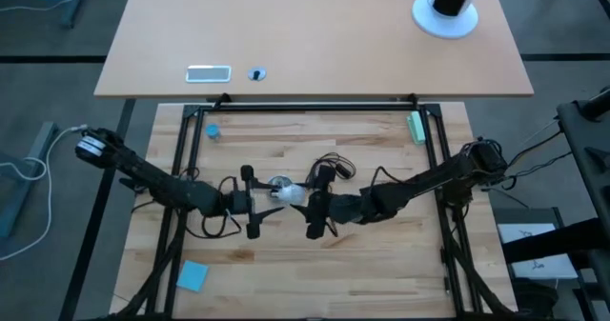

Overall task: Screw lightbulb
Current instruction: Insert the lightbulb into the lamp

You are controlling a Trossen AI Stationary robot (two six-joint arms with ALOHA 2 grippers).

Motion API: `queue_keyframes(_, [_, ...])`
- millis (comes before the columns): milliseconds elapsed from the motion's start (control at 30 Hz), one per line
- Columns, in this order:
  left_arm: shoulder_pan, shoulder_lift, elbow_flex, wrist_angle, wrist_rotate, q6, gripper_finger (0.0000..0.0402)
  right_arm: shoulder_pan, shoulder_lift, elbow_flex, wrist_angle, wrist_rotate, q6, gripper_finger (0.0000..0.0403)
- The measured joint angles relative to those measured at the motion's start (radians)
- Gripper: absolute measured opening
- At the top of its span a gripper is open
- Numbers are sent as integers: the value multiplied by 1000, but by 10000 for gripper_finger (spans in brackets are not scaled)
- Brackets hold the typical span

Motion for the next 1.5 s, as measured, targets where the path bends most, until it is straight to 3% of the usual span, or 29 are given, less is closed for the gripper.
queue_keyframes(300, [42,48,84,-349,15,-189,229,-13,22,132,-390,-79,130,233])
queue_keyframes(600, [64,201,208,-425,29,-177,220,-33,32,206,-611,-177,181,232])
queue_keyframes(967, [105,354,355,-496,43,-172,199,-32,35,206,-674,-206,207,232])
queue_keyframes(1233, [118,385,387,-529,27,-165,115,-32,35,209,-694,-205,214,238])
queue_keyframes(1500, [121,380,381,-520,1,-158,115,-32,30,212,-690,-197,221,265])
